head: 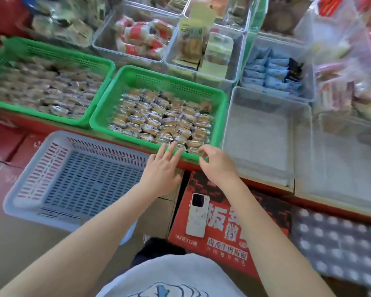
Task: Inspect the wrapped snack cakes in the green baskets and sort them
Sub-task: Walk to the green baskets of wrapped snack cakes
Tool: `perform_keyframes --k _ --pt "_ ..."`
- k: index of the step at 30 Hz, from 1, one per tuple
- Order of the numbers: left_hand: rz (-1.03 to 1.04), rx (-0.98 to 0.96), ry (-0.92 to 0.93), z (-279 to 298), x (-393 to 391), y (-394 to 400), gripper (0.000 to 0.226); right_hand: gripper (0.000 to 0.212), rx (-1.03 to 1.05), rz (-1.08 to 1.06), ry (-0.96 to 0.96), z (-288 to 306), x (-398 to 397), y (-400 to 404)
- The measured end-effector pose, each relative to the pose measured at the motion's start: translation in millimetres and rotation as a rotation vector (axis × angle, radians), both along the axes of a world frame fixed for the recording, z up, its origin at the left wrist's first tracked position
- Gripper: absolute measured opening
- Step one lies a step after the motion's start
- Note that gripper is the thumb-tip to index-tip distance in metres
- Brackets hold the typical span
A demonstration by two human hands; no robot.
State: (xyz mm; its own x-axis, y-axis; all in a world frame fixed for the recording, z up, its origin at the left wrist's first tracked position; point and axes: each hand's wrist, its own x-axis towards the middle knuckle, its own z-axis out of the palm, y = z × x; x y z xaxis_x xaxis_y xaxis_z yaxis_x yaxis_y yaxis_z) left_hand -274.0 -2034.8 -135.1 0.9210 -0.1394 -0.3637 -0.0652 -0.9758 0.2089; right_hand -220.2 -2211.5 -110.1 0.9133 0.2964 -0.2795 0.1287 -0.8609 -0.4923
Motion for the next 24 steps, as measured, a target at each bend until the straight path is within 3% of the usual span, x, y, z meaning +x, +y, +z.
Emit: perform_keyframes --k 4,7,12,18,24 --pt "0.002 0.061 0.055 -27.3 2.6 -1.5 0.082 0.033 -0.201 0.092 -0.101 -32.4 38.9 5.2" --pt "-0.014 0.080 0.068 -38.2 -4.2 -0.5 0.085 0.039 -0.427 0.207 -0.064 -48.9 56.5 11.1" --pt "0.004 0.041 0.058 -39.3 -6.7 1.2 0.087 0.018 -0.657 0.341 0.028 -49.5 76.7 27.4" --pt "0.051 -0.013 0.102 -40.5 -7.3 -1.9 0.093 0.029 -0.695 0.419 0.044 -51.6 85.8 35.2" --pt "0.068 -0.046 0.114 -42.4 -6.0 -0.7 0.092 0.036 -0.558 0.363 0.144 -53.7 91.7 31.7"
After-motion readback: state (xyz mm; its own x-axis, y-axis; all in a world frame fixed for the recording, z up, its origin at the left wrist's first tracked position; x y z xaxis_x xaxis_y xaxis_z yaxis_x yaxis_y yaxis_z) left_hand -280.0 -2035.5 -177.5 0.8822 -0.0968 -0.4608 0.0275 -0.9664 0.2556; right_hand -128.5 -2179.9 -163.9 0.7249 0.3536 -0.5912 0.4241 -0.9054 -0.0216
